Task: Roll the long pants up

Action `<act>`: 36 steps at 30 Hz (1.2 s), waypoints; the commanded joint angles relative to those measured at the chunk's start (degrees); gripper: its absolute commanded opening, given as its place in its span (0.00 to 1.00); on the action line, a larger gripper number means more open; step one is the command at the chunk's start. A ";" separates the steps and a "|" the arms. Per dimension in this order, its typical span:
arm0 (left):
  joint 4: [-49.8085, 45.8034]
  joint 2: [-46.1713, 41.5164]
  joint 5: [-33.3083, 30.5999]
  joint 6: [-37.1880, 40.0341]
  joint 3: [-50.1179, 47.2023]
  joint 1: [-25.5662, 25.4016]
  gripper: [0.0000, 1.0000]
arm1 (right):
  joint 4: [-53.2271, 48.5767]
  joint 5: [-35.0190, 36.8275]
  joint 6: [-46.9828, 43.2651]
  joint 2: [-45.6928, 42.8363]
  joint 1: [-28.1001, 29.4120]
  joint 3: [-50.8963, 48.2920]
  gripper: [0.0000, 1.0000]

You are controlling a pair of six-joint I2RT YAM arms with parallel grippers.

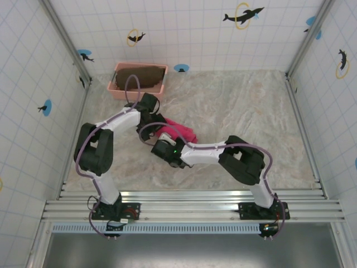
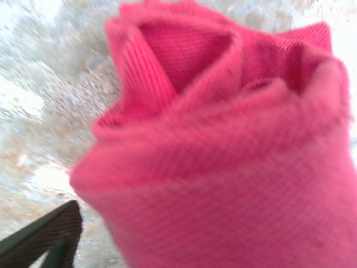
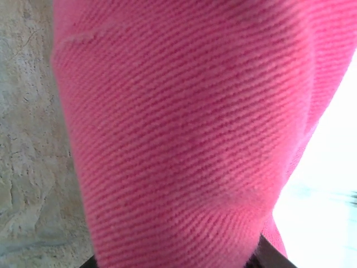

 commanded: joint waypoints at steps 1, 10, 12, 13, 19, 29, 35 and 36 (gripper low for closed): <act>-2.94 -3.69 2.56 10.77 1.88 5.81 0.97 | -5.67 -16.05 0.81 -1.54 -4.47 -5.17 0.00; 5.35 -10.72 11.22 14.74 2.98 11.63 0.98 | -9.33 -21.40 -0.94 -3.52 -7.90 -7.44 0.00; 13.32 -13.90 14.88 11.17 -4.00 11.63 0.97 | -9.58 -23.03 -0.46 -3.86 -8.68 -7.27 0.00; 17.67 -15.62 16.71 9.22 -7.63 11.73 0.97 | -9.60 -23.61 -0.28 -3.95 -8.94 -7.09 0.00; 35.23 -26.55 21.98 -0.72 -26.95 11.62 0.98 | -10.07 -28.89 0.16 -4.32 -11.05 -5.08 0.00; 46.66 -34.97 21.72 -10.60 -39.85 8.82 0.97 | -10.38 -35.48 -0.26 -3.32 -12.25 -4.19 0.00; 54.00 -32.07 18.54 -15.34 -45.71 2.64 0.98 | -10.47 -36.37 -0.44 -3.52 -12.30 -4.71 0.00; 56.06 -31.23 17.96 -16.23 -46.72 1.64 0.98 | -10.46 -36.42 -0.44 -3.68 -12.27 -4.81 0.00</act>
